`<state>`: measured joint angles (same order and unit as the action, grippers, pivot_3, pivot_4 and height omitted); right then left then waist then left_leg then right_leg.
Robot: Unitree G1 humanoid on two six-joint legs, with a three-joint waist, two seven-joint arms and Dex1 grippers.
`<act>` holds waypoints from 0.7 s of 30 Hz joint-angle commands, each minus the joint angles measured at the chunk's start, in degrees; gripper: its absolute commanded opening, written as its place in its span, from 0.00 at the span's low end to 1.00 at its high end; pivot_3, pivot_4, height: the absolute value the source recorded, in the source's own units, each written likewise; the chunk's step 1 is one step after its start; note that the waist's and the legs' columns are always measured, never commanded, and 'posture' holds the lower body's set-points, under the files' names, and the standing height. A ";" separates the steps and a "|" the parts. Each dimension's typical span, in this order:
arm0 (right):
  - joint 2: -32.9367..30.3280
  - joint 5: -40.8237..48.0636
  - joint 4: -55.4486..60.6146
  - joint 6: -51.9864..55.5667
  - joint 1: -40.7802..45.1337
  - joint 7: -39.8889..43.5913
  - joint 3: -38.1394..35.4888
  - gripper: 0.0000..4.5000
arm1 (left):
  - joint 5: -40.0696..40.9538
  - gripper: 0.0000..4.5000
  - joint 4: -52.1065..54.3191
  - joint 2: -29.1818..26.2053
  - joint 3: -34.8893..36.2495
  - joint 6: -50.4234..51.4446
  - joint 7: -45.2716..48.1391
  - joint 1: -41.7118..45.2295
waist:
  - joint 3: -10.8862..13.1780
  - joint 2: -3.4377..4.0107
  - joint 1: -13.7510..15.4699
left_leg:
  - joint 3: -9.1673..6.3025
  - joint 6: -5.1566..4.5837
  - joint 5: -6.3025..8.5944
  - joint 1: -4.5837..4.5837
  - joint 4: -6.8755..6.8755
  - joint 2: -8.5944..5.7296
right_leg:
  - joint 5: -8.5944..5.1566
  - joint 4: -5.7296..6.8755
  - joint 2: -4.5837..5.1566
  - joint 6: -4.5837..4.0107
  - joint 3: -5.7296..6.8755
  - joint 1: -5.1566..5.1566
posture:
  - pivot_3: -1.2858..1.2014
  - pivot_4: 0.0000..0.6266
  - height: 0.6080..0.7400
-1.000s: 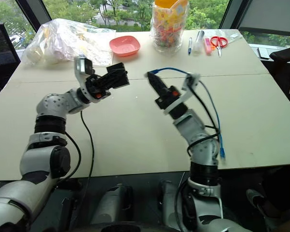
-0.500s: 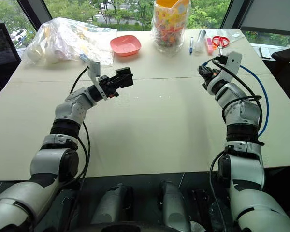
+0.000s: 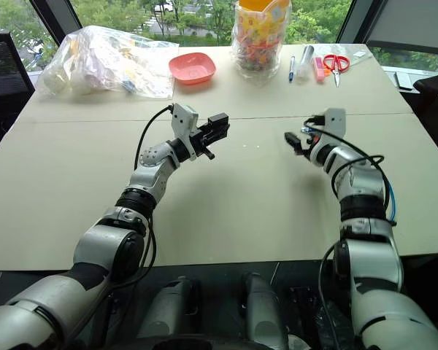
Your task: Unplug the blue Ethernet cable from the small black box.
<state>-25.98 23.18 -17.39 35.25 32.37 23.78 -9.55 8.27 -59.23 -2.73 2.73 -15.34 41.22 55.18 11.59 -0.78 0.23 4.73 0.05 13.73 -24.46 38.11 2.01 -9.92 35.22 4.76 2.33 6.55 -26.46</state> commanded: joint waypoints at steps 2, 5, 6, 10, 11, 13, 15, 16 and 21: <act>4.13 6.77 24.63 8.42 -8.15 -5.55 -3.04 0.99 | -3.09 0.12 -5.43 1.56 -1.25 -5.02 -2.39 2.65 | 0.00 0.01 0.01 | 0.00 -0.01 0.01 0.01 0.02 0.00 | 0.00 -0.01 0.02 0.02 -0.03 -0.03 | 0.52 0.24 1.00; 7.01 8.73 32.88 10.07 -11.87 -9.10 -4.78 1.00 | -3.03 0.23 -9.20 2.49 -0.09 -4.33 -4.18 3.54 | 0.00 0.01 0.20 | -0.08 0.00 0.01 0.03 0.12 0.02 | -0.01 -0.02 0.01 0.18 -0.01 0.02 | 0.52 0.24 1.00; 7.79 9.26 34.52 10.18 -12.48 -10.13 -5.37 1.00 | -2.29 0.36 -10.21 2.77 0.88 -3.44 -4.83 3.94 | 0.00 0.01 0.29 | -0.10 0.00 0.01 0.03 0.13 0.04 | 0.02 -0.03 0.01 0.16 0.00 0.03 | 0.52 0.24 1.00; 8.70 10.49 36.79 9.70 -13.33 -11.95 -7.79 1.00 | -2.31 0.76 -11.58 2.30 1.83 -2.41 -4.19 5.09 | 0.00 0.00 0.37 | -0.15 0.00 0.01 0.03 0.16 0.16 | 0.03 -0.07 0.00 0.15 0.02 0.08 | 0.52 0.24 1.00; 8.36 10.51 36.71 9.52 -13.40 -11.77 -8.02 1.00 | -2.12 0.87 -11.21 1.74 1.91 -1.32 -2.33 5.29 | 0.00 0.00 0.39 | -0.14 0.00 0.01 0.02 0.15 0.16 | 0.03 -0.08 0.00 0.15 0.02 0.06 | 0.52 0.24 1.00; 7.57 10.39 36.53 9.41 -13.52 -11.21 -8.04 1.00 | -1.38 0.99 -9.10 0.14 1.70 0.85 2.98 4.87 | 0.00 0.00 0.30 | -0.12 0.00 0.01 0.00 0.12 0.10 | 0.03 -0.10 -0.01 0.15 0.01 0.05 | 0.52 0.24 1.00; 6.65 10.14 36.63 9.20 -13.97 -10.39 -7.87 1.00 | -0.13 0.99 -3.32 -2.37 0.98 3.66 9.84 2.68 | 0.00 0.01 0.25 | -0.11 -0.01 0.02 0.01 0.07 0.03 | 0.02 -0.11 -0.04 0.14 0.01 0.02 | 0.52 0.24 1.00; 6.30 10.07 36.70 9.09 -14.18 -10.09 -7.78 1.00 | 0.37 0.99 -0.46 -3.38 0.63 5.19 12.28 1.57 | 0.00 0.01 0.15 | -0.11 -0.01 0.02 0.00 0.06 0.04 | 0.02 -0.10 -0.06 0.13 0.01 0.01 | 0.52 0.24 1.00; 4.53 11.53 38.76 8.84 -17.02 -6.29 -7.45 1.00 | 9.47 0.99 36.45 -14.17 -1.45 31.68 21.65 -12.85 | -0.01 0.03 -0.99 | -0.12 -0.01 0.02 0.04 -0.01 0.27 | 0.04 -0.05 -0.13 0.04 -0.04 0.01 | 0.52 0.24 1.00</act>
<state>-21.05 33.13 18.11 45.18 15.38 16.04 -16.75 13.90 -33.14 -15.69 1.45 9.30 61.06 43.35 11.58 -0.75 -0.76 4.61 0.04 13.74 -24.41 38.12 2.28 -9.88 35.20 4.64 2.37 6.51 -26.45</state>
